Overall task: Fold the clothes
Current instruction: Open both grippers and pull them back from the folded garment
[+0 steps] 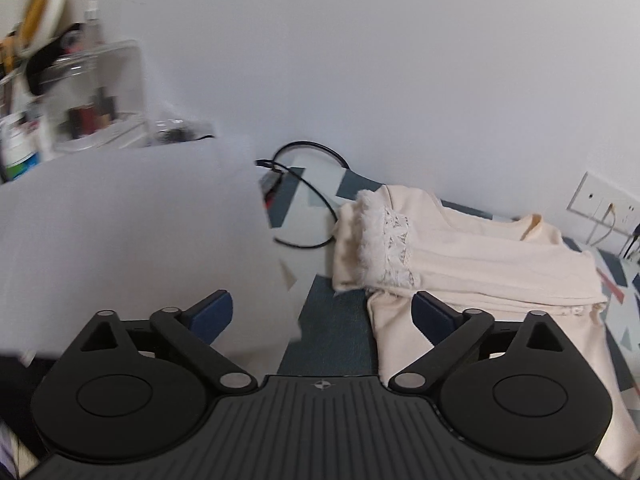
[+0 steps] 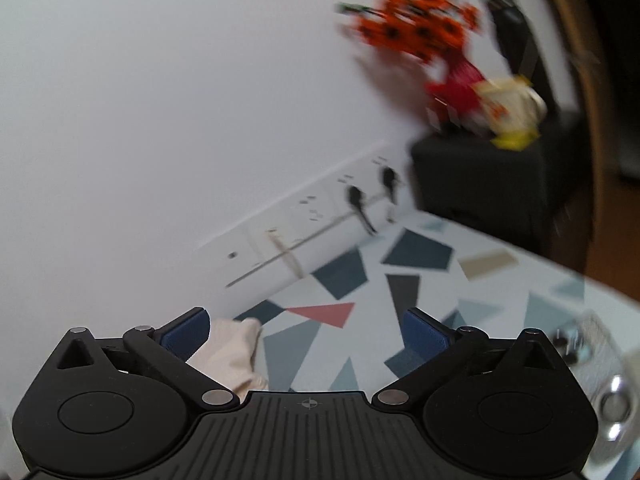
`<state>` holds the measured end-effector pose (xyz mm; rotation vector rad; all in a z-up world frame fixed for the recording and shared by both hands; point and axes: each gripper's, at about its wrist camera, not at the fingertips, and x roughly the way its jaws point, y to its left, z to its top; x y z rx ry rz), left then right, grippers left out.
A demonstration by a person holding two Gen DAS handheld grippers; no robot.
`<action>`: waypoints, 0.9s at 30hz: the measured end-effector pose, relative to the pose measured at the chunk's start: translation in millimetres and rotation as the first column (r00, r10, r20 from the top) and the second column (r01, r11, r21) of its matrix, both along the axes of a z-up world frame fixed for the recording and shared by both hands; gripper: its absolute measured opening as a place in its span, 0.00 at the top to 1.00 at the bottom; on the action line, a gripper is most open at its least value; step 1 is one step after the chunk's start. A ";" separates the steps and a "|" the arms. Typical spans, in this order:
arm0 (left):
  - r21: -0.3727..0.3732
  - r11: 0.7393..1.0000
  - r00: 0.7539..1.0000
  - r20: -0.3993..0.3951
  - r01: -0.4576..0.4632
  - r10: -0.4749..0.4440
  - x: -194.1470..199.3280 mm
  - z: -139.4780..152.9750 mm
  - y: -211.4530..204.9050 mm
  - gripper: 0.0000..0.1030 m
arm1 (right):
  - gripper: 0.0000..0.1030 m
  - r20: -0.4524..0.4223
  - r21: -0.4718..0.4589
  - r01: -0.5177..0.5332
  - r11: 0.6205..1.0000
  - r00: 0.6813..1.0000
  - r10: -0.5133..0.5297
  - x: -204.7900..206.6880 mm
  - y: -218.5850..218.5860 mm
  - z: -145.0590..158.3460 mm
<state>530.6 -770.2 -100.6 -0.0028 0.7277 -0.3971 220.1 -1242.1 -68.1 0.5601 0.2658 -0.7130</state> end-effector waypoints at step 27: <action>0.227 0.963 0.982 -0.085 -0.147 0.170 -202.8 -16.1 12.0 0.01 | 0.01 -0.247 0.064 -0.253 0.965 0.933 0.260 -123.4 81.5 -68.0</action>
